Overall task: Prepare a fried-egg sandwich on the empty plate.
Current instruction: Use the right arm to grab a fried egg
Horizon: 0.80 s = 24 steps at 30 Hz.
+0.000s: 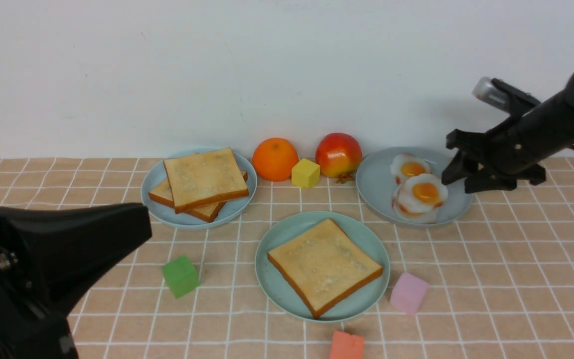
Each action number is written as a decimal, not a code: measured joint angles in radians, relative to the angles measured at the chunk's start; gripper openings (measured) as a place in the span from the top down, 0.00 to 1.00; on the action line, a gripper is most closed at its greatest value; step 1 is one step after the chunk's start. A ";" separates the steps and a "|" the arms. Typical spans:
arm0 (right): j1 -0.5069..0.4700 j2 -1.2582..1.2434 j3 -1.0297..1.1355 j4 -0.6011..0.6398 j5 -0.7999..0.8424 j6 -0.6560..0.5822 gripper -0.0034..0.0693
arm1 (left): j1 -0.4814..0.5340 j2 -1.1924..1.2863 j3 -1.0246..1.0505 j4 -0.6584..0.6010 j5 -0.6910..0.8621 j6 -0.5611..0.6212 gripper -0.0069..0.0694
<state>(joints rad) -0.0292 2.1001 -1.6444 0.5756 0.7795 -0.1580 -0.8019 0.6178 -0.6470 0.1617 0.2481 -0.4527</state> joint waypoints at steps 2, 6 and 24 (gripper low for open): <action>-0.008 0.043 -0.041 0.010 0.000 0.001 0.47 | 0.000 0.000 0.000 0.000 0.000 -0.005 0.93; -0.018 0.122 -0.113 0.031 0.000 0.005 0.47 | 0.000 0.000 0.000 -0.003 -0.002 -0.007 0.93; -0.020 0.199 -0.161 0.095 -0.028 0.027 0.47 | 0.000 0.000 0.000 -0.048 -0.004 -0.007 0.93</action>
<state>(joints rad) -0.0489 2.2995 -1.8050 0.6704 0.7515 -0.1311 -0.8019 0.6178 -0.6470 0.1139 0.2439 -0.4595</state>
